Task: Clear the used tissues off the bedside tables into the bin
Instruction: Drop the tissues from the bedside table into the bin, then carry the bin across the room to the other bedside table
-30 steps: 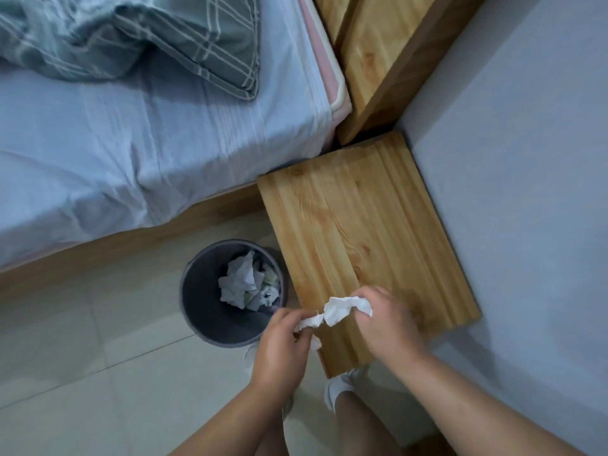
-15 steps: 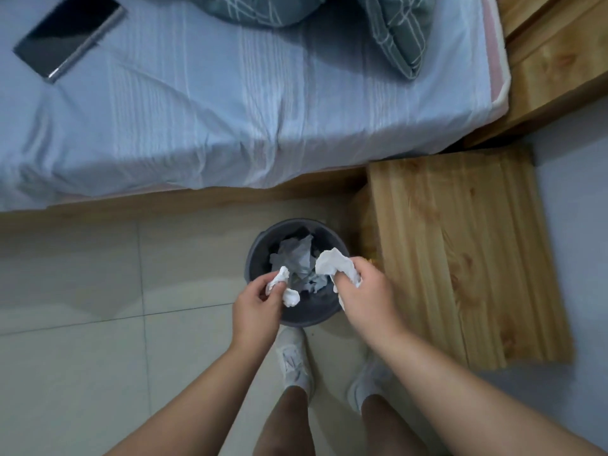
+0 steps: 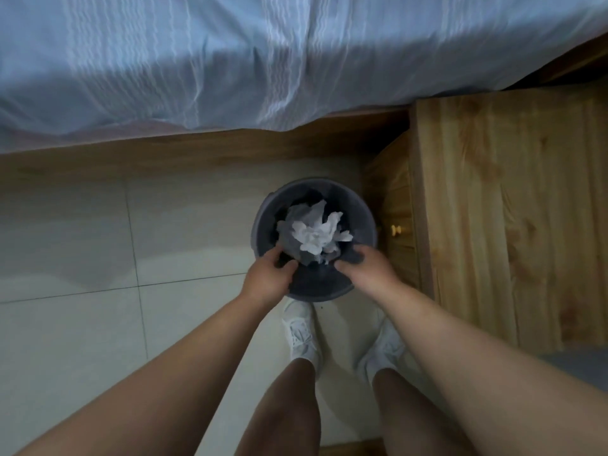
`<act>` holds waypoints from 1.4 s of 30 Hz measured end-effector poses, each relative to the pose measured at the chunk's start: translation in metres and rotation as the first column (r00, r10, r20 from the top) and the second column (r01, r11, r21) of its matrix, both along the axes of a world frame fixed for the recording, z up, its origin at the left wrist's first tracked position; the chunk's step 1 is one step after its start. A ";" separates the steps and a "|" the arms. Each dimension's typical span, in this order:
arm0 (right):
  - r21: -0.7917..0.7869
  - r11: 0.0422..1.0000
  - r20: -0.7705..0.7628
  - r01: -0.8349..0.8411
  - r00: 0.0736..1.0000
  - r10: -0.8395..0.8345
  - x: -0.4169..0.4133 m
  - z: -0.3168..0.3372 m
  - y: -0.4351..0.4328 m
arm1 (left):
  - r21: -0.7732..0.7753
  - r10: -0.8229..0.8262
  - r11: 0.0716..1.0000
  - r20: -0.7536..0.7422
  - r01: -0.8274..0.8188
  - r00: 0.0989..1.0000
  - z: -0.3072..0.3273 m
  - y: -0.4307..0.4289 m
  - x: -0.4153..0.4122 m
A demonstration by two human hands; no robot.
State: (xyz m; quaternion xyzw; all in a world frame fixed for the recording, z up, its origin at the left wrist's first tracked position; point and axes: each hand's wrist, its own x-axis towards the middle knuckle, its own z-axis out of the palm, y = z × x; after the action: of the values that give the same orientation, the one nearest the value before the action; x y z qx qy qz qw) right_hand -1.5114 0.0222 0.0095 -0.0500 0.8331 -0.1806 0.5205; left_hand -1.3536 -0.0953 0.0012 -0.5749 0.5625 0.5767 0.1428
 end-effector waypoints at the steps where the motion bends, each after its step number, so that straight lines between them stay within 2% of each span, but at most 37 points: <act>1: 0.017 1.000 -0.005 -0.016 1.000 0.016 0.000 0.002 0.010 | 0.002 -0.005 1.000 0.012 0.005 1.000 0.002 0.002 0.005; 10: 0.030 0.992 -0.134 0.119 0.984 -0.114 -0.006 0.035 0.062 | -0.101 0.173 0.980 0.018 -0.170 0.985 0.036 0.011 0.040; 15: -0.004 0.981 -0.155 0.194 0.969 -0.192 -0.009 0.014 0.055 | -0.217 0.117 0.971 0.070 -0.100 0.991 0.016 0.002 0.042; 20: 0.021 0.910 -0.075 0.414 0.908 -0.411 -0.008 -0.030 0.034 | -0.289 0.077 0.956 0.101 -0.045 0.992 -0.033 -0.016 0.038; 24: 0.028 0.900 -0.086 0.436 0.898 -0.432 -0.011 -0.071 0.031 | -0.207 0.060 0.977 0.056 -0.047 0.997 -0.065 -0.033 0.030; 28: 0.023 0.914 -0.119 0.405 0.909 -0.400 -0.011 -0.097 0.025 | -0.051 0.138 0.989 -0.042 -0.140 0.990 -0.079 -0.039 0.026; 31: 0.012 0.934 -0.146 0.358 0.924 -0.353 -0.010 -0.102 0.026 | 0.048 0.192 0.981 -0.053 -0.190 0.980 -0.080 -0.042 0.029; 36: -0.076 0.957 -0.143 0.281 0.947 -0.289 -0.011 -0.049 0.021 | 0.107 0.338 0.937 -0.051 -0.332 0.940 -0.035 -0.037 0.058; 42: -0.150 0.989 -0.227 -0.011 0.974 -0.024 -0.007 0.114 0.019 | 0.121 0.526 0.848 -0.080 -0.516 0.846 0.121 0.000 0.103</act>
State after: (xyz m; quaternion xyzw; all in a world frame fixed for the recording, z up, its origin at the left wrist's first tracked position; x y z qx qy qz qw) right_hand -1.5180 0.0410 0.1239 -0.1067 0.8714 -0.2378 0.4156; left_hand -1.2507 -0.0952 0.1223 -0.6659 0.3642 0.6507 -0.0233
